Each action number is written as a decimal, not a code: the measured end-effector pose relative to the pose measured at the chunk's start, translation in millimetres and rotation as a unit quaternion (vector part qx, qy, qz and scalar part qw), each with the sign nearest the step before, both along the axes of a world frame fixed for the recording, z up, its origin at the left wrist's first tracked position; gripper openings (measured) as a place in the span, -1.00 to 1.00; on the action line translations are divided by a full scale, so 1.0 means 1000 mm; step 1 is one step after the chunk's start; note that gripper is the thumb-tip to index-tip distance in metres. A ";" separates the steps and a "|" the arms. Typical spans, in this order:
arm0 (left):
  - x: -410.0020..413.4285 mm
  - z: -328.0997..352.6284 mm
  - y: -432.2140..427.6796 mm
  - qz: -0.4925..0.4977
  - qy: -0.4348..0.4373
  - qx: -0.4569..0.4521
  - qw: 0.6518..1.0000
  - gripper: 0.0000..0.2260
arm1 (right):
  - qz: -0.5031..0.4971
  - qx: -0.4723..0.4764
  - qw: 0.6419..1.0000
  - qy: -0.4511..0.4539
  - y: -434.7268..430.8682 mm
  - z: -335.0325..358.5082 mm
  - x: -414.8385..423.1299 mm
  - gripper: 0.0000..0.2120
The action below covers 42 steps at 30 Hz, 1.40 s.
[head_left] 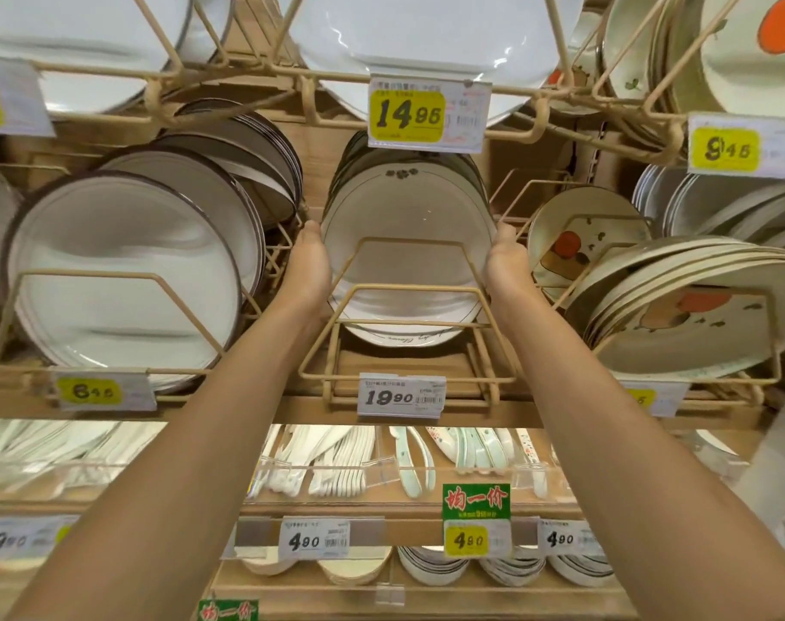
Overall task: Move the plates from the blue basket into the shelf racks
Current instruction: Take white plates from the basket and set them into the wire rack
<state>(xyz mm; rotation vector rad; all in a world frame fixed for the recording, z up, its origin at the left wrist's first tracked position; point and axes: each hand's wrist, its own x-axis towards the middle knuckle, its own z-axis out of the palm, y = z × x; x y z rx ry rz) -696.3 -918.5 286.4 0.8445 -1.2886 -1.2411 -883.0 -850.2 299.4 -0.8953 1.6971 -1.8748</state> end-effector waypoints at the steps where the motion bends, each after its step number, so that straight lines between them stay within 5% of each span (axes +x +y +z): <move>1: 0.001 0.000 0.001 0.012 -0.031 -0.015 0.999 -0.54 | 0.007 0.007 1.000 -0.009 0.003 -0.001 0.001 -0.52; 7: 0.020 -0.014 0.026 -0.029 -0.118 -0.026 0.992 -0.44 | 0.003 -0.006 1.000 0.020 0.024 -0.008 0.005 -0.40; 13: 0.056 -0.017 0.086 0.069 -0.105 -0.070 0.990 -0.61 | -0.069 -0.181 0.978 0.080 0.087 -0.011 0.014 -0.81; 17: 0.078 -0.041 0.163 0.112 -0.049 -0.093 0.988 -0.69 | 0.006 -0.264 0.963 0.055 0.139 -0.015 0.035 -0.79; 21: 0.085 -0.115 0.240 0.120 -0.066 -0.009 0.991 -0.66 | 0.108 -0.256 0.960 0.010 0.183 -0.051 0.049 -0.72; 29: 0.126 -0.273 0.358 0.194 -0.039 0.310 0.930 -0.61 | 0.279 -0.019 0.956 -0.094 0.224 -0.197 0.115 -0.73; 38: 0.225 -0.331 0.401 0.255 -0.025 0.443 0.859 -0.77 | 0.423 0.333 0.838 -0.095 0.258 -0.349 0.214 -0.82; 42: 0.275 -0.352 0.406 0.250 -0.052 0.458 0.852 -0.81 | 0.428 0.398 0.811 -0.036 0.259 -0.391 0.255 -0.82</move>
